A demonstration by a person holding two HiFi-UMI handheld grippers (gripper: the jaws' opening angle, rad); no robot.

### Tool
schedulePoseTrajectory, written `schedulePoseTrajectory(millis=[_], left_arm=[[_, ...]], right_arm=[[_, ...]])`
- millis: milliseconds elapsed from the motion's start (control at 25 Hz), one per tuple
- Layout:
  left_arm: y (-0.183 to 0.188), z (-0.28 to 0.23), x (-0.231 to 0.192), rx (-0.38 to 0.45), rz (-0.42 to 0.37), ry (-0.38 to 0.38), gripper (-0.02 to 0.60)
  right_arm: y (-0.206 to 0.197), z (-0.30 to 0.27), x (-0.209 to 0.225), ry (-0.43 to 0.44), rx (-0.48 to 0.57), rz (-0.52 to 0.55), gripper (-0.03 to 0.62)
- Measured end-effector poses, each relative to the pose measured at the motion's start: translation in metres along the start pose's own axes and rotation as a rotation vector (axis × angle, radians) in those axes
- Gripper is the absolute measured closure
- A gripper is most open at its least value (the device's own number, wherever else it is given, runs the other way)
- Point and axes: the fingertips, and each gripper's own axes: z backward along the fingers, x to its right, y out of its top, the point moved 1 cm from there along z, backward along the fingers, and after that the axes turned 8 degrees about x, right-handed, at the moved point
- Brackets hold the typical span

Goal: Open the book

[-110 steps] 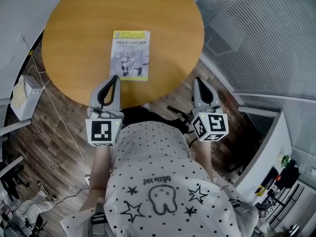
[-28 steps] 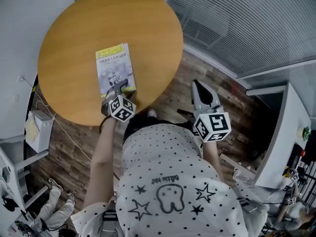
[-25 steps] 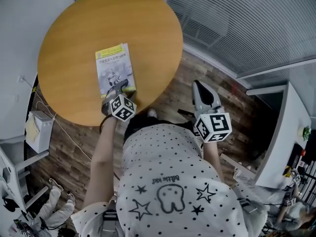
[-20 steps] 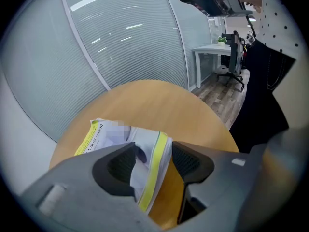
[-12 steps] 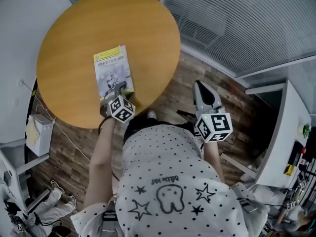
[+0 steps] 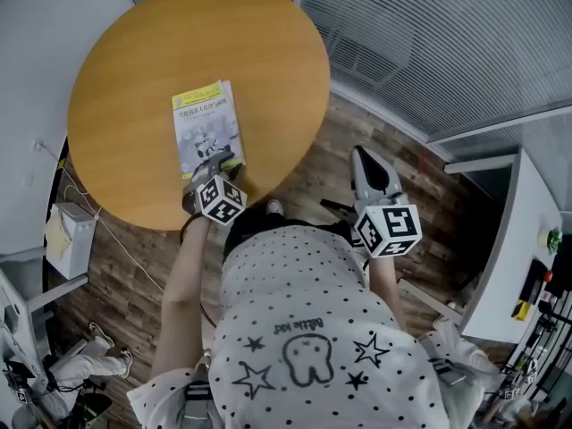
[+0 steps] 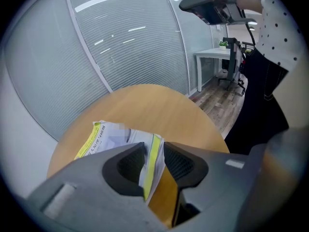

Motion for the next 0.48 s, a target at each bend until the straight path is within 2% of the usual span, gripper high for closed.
schedulePoseTrajectory(millis=[320,480], left_arm=[[0.004,0.003,0.002,0.008,0.025,0.035,0.504],[0.005,0.011,-0.005,0.031,0.106,0.068,0.532]], right_arm=[[-0.002,0.004,0.001,-0.007,-0.002,-0.005,0.589],[-0.003,0.004,-0.004,-0.005,-0.002,-0.003,0.589]])
